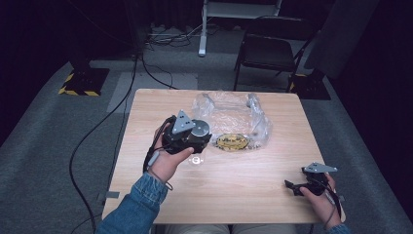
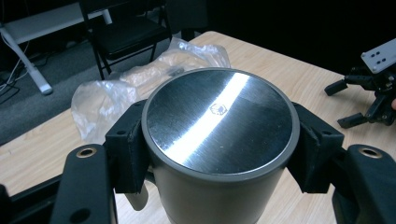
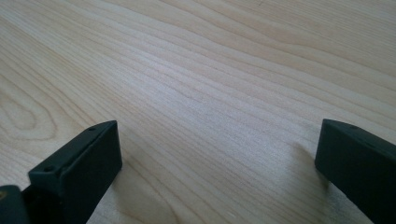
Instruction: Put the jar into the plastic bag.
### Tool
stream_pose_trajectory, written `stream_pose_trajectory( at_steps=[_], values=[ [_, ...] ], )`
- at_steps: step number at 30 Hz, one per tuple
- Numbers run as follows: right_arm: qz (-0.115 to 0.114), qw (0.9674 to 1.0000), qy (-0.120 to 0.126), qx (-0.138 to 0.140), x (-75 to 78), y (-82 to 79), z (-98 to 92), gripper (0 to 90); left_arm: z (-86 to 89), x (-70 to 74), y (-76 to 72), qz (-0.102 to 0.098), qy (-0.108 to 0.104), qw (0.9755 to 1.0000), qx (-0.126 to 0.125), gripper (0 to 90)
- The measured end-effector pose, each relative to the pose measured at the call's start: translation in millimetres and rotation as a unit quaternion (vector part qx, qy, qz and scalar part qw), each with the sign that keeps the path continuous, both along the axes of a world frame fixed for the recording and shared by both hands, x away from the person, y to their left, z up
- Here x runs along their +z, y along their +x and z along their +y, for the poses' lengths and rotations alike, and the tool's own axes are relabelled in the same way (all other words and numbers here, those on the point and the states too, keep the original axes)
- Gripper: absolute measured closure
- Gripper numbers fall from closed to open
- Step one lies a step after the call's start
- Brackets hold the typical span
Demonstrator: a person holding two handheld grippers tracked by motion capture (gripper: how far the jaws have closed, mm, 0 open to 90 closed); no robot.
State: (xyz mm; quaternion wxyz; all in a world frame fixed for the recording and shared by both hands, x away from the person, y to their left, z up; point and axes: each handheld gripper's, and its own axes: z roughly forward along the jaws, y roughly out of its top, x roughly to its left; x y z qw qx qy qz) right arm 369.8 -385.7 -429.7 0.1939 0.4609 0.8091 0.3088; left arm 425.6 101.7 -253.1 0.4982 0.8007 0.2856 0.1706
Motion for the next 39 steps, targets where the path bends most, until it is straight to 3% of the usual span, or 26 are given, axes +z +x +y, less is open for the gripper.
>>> stream_pose_trajectory(
  at_steps=[20,39],
  values=[
    [0.0,1.0,0.0,0.0,0.0,0.0,0.0,0.6,-30.5,21.4,36.9,-0.006,-0.006,0.9999,-0.006,32.7],
    [0.0,1.0,0.0,0.0,0.0,0.0,0.0,0.6,-63.2,26.8,75.3,-0.012,-0.006,0.9999,-0.001,32.7]
  ],
)
